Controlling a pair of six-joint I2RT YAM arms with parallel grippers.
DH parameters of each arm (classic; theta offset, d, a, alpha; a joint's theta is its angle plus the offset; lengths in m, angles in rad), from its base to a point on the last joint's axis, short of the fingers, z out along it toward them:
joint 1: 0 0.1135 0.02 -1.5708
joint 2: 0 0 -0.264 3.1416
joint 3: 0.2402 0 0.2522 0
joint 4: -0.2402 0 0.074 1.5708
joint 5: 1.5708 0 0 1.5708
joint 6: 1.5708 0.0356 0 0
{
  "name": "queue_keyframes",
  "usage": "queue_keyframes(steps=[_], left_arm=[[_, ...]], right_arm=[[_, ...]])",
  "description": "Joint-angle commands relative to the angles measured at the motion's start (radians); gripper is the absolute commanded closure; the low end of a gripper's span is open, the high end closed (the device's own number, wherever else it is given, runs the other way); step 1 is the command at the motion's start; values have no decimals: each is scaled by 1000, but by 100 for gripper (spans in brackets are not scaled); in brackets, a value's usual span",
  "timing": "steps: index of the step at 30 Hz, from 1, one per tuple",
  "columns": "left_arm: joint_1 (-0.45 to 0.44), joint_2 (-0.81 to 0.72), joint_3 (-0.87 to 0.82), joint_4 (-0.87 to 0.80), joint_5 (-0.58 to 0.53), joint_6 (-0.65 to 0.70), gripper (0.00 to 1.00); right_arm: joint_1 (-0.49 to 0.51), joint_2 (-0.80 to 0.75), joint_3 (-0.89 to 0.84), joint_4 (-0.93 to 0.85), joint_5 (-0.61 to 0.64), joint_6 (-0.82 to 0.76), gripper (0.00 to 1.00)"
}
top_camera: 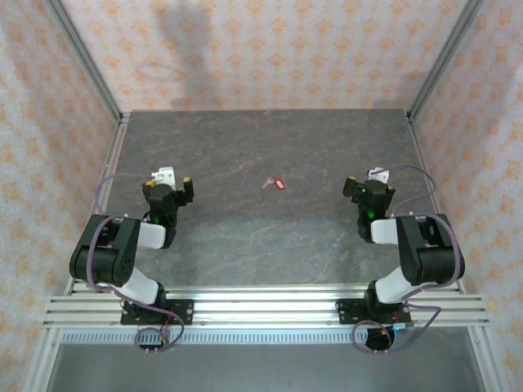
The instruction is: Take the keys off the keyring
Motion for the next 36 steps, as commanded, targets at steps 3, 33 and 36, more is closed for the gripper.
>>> queue_keyframes(steps=[3, 33, 36], left_arm=[[5, -13, 17, -16, 2, -8, 0], [20, -20, 28, -36, -34, -40, 0], [20, -100, 63, -164, -81, -59, 0]], right_arm=[[-7, -9, 11, 8, 19, 12, 1], [-7, -14, 8, 13, 19, 10, 1], [-7, -72, 75, -149, 11, 8, 1]])
